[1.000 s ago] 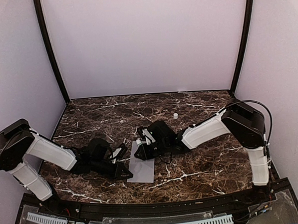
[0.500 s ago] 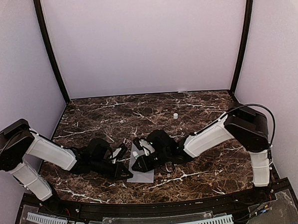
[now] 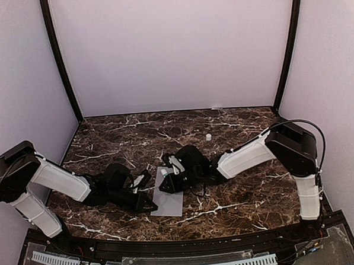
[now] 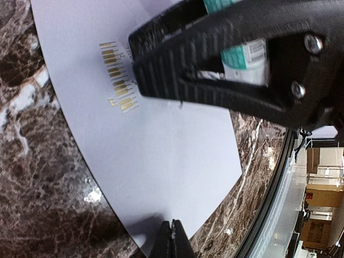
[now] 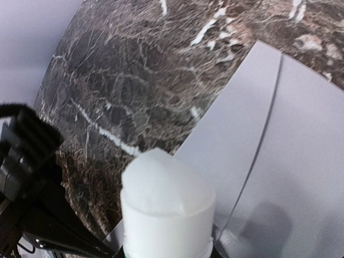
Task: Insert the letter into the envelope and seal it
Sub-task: Seal the envelope flap on the envelope, then screw the solid glue.
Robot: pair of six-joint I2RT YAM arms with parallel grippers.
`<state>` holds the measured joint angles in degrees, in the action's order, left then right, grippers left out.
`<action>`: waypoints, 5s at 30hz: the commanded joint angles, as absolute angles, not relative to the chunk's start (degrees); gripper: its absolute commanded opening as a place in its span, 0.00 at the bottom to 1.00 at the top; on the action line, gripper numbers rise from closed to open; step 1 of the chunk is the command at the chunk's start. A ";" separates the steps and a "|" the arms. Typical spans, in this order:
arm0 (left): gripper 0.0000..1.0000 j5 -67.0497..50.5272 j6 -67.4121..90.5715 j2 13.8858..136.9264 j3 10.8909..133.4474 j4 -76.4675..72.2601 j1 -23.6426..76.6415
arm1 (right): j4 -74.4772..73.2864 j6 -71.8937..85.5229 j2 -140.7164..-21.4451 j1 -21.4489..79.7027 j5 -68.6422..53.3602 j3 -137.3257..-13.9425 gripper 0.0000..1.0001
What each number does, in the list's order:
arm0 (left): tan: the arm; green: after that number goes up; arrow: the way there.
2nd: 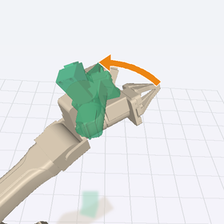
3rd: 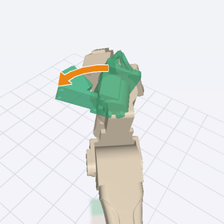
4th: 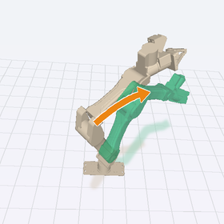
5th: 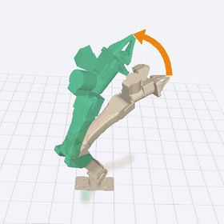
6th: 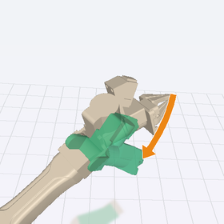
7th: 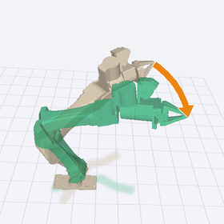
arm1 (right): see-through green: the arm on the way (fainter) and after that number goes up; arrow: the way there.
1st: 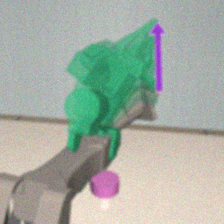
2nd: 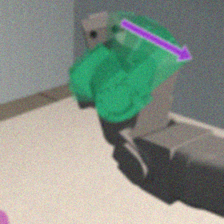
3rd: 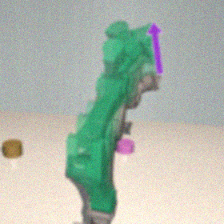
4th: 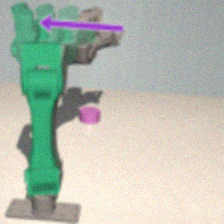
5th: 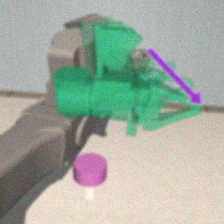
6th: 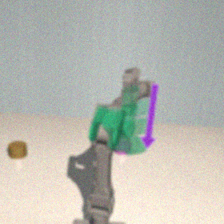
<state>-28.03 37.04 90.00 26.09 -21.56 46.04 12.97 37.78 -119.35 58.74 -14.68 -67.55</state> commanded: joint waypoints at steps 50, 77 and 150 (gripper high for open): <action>0.00 -26.28 36.03 88.74 24.17 -16.05 46.32 | 10.92 36.91 -118.35 58.68 -13.23 -64.66 0.00; 0.00 -26.39 36.04 88.79 23.99 -16.31 46.32 | 11.26 35.11 -120.32 60.12 -13.32 -67.63 0.00; 0.34 -25.99 35.87 63.83 44.99 -25.82 57.44 | 39.66 32.78 -87.97 65.88 -33.80 -54.69 0.00</action>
